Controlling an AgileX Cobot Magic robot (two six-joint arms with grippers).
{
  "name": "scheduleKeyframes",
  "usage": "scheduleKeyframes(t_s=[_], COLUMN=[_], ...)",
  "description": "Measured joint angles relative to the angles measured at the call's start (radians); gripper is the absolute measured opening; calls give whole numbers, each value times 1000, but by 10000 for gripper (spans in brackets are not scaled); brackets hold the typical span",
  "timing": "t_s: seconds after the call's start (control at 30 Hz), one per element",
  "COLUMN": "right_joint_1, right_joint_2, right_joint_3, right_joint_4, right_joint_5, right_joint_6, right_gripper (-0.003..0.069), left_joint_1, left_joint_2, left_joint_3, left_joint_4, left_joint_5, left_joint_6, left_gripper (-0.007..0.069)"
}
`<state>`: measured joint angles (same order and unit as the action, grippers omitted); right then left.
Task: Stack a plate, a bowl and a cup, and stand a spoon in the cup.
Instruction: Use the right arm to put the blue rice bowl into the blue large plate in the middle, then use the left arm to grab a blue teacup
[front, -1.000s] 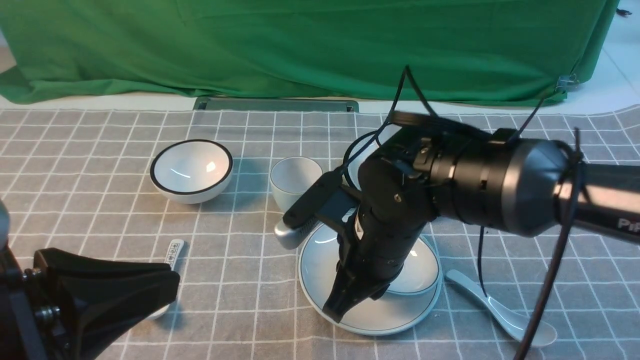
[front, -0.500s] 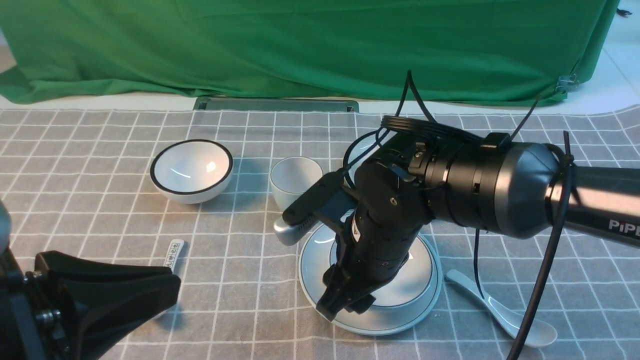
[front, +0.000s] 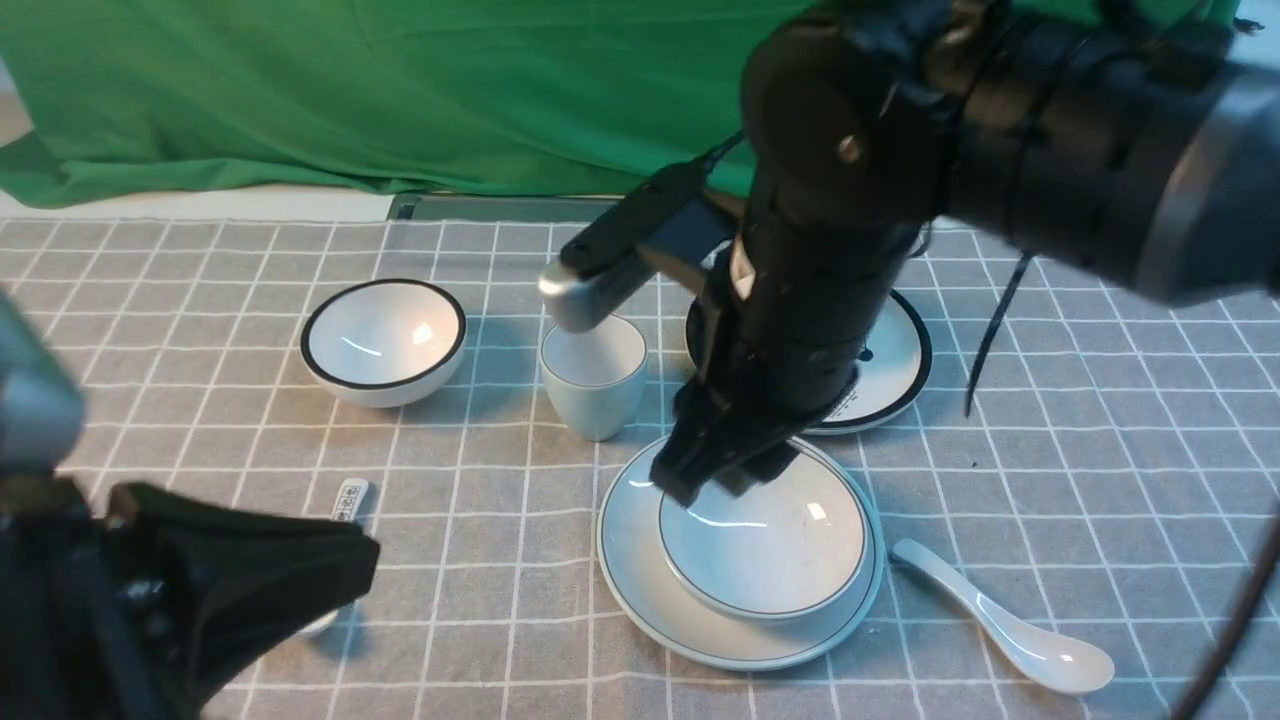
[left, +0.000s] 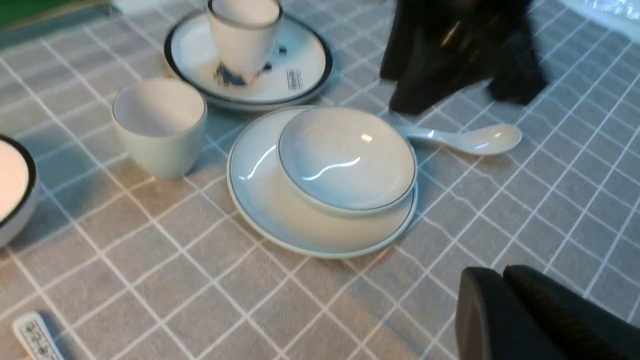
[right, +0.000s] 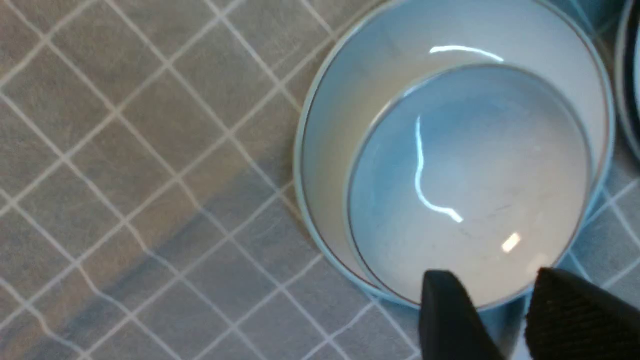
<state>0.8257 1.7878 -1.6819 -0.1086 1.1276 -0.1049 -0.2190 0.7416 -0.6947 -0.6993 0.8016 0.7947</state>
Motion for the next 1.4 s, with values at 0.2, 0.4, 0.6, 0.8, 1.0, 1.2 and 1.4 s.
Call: scheduleKeyframes(t_s=[0.2, 0.4, 0.6, 0.8, 1.0, 1.2, 1.4], right_joint_1=[0, 0, 0, 0, 0, 0, 0], right_joint_2=[-174, -544, -813, -929, -970, -984, -988], right_joint_3=[106, 347, 509, 578, 593, 594, 598], right_joint_4=[-70, -89, -89, -89, -89, -89, -85], right_joint_5=[1, 3, 2, 2, 4, 4, 4], right_joint_6=[40, 121, 181, 227, 269, 283, 306], right_gripper=[87, 80, 90, 101, 109, 118, 123], left_joint_1=[0, -140, -242, -242, -242, -242, -242], left_joint_2=[295, 718, 1040, 1227, 1334, 1425, 1491], left_joint_3=[-162, -493, -839, -1056, -1142, -1157, -1157], left_joint_4=[30, 336, 608, 663, 656, 677, 712], left_joint_5=[16, 42, 149, 214, 225, 199, 193], left_joint_6=[-17, -168, -301, -305, -286, -273, -269], left_gripper=[15, 1, 37, 202, 360, 412, 206])
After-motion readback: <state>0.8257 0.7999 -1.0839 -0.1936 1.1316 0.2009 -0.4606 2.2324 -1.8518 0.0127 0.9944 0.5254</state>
